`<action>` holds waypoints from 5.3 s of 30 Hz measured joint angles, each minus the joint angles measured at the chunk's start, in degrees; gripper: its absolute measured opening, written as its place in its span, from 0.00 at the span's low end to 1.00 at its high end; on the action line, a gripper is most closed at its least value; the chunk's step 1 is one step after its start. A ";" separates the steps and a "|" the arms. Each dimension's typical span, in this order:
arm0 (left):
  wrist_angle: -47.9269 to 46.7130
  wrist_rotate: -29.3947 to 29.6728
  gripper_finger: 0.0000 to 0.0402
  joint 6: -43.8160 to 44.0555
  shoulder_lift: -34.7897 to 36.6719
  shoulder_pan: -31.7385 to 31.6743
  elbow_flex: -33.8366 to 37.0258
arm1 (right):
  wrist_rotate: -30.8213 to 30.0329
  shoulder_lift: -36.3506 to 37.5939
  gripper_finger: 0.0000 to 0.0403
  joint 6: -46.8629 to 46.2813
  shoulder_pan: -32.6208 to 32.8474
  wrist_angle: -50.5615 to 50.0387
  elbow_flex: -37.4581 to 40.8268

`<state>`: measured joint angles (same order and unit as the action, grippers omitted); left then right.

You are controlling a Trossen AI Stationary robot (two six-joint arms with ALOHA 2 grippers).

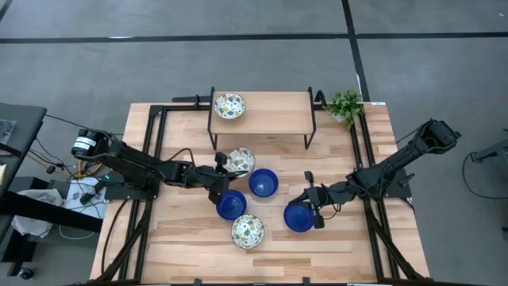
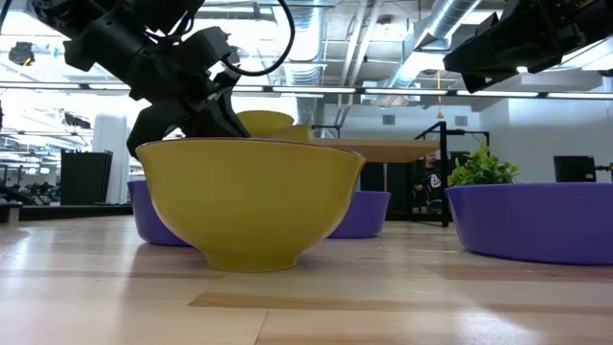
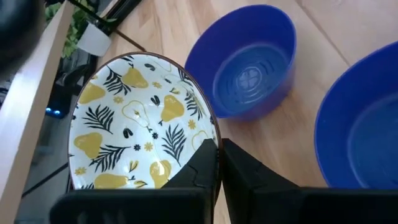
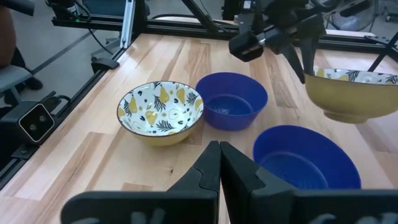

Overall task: Pick & Place Mini bowls
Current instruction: Stack the white pattern bowl on the top of the white pattern bowl on the shelf

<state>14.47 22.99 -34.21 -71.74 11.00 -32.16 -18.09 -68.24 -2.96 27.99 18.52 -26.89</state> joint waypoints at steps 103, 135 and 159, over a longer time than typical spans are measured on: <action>-48.99 -13.97 0.02 -0.43 1.54 -35.54 -40.22 | 0.00 -0.01 0.00 -0.04 -0.74 0.59 -0.02; -49.03 -13.90 0.06 0.23 0.06 -35.39 -40.22 | 0.00 -0.01 0.00 -0.07 -0.74 0.42 -0.02; -49.08 -13.82 0.14 1.69 0.12 -35.36 -40.19 | -0.01 -0.01 0.00 -0.13 -0.74 0.39 -0.02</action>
<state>-34.61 9.17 -32.51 -71.61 -24.36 -72.36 -18.10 -68.25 -3.09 27.24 18.92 -26.92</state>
